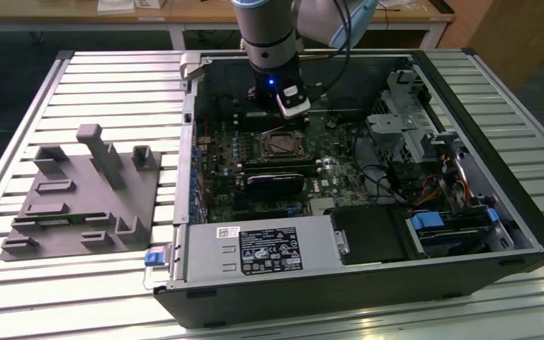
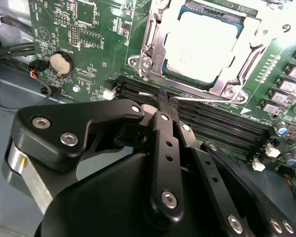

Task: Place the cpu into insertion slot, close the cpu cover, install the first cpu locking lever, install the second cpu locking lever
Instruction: 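Install the first cpu locking lever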

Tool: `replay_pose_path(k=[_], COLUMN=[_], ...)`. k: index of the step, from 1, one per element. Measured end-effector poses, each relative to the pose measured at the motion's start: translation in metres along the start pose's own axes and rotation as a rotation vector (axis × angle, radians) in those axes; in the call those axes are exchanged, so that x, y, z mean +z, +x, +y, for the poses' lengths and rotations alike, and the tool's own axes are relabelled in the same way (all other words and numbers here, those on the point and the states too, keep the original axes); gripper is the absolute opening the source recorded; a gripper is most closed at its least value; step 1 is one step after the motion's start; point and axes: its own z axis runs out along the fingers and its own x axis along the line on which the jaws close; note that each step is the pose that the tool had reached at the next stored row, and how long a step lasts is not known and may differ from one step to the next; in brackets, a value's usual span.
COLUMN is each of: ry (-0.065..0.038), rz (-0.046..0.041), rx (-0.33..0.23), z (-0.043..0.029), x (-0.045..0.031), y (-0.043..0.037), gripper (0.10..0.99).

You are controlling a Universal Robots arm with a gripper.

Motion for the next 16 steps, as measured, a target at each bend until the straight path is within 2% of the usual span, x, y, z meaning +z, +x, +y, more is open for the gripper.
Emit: replay_pose_path(k=[16], ry=[0.007], rz=[-0.0157], rx=[0.04], z=[-0.0008], x=[0.0048], y=[0.0057], gripper=[0.106])
